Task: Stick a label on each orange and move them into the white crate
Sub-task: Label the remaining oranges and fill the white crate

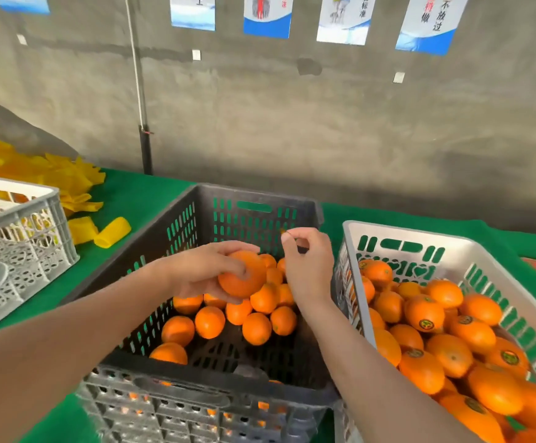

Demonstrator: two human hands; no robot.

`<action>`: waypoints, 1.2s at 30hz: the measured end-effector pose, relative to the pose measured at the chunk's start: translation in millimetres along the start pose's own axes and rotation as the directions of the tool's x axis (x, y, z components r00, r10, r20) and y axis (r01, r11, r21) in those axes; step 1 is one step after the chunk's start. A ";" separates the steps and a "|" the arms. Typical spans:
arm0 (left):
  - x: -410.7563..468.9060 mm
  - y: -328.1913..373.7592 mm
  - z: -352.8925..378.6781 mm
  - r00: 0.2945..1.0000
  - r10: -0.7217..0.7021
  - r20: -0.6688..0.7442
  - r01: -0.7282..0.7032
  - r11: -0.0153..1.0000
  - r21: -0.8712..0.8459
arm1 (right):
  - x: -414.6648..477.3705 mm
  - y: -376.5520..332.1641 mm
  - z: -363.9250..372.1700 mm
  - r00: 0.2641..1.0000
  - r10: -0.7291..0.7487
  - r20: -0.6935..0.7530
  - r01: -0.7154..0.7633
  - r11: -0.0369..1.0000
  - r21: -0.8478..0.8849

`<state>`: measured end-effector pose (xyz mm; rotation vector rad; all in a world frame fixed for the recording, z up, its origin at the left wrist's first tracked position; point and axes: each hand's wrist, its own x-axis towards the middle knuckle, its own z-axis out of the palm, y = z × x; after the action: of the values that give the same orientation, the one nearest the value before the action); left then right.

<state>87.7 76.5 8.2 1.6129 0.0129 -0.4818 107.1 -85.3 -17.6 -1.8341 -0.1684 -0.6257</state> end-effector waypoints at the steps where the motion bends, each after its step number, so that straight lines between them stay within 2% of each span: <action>1: -7.2 -3.9 0.2 1.000 0.019 -0.016 -0.019 0.999 -0.043 | 0.5 -2.6 -8.1 0.999 0.052 0.007 -0.053 0.997 0.048; 5: -27.0 -14.1 17.9 0.994 0.111 -0.022 -0.113 0.978 -0.173 | -11.4 -19.4 -50.6 0.974 0.136 0.180 -0.171 0.965 0.199; 9: -43.0 -12.1 53.7 0.984 0.180 0.005 -0.173 0.955 -0.240 | -31.6 -33.3 -99.8 0.895 0.095 0.435 -0.186 0.968 0.170; 13: -53.5 -7.4 86.0 0.975 0.217 0.048 -0.203 0.958 -0.204 | -42.0 -47.7 -139.7 0.839 0.029 0.543 -0.106 0.988 0.111; 17: -59.4 -6.2 117.3 0.974 0.207 0.096 -0.168 0.934 -0.314 | -47.3 -56.4 -167.3 0.793 -0.042 0.608 0.051 0.999 0.003; 20: -61.9 -6.1 137.0 0.978 0.184 0.095 -0.139 0.923 -0.360 | -50.8 -59.3 -182.2 0.776 -0.084 0.625 0.138 0.990 -0.039; 28: -65.5 -4.1 167.4 0.981 0.148 0.125 -0.092 0.922 -0.376 | -54.9 -59.1 -206.4 0.782 -0.085 0.618 0.233 0.959 -0.163; 33: -63.5 -8.6 180.6 0.967 0.183 0.176 -0.096 0.906 -0.413 | -65.7 -53.3 -210.0 0.849 -0.169 0.500 0.347 0.893 -0.288; 36: -60.4 -19.8 182.1 0.955 0.198 0.223 -0.097 0.913 -0.396 | -82.8 -38.0 -208.9 0.908 -0.151 0.391 0.273 0.922 -0.276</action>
<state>-27.1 -78.4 4.4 1.1495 -0.2014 -0.5318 -48.5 -247.4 20.2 -2.2661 -0.5502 -0.4775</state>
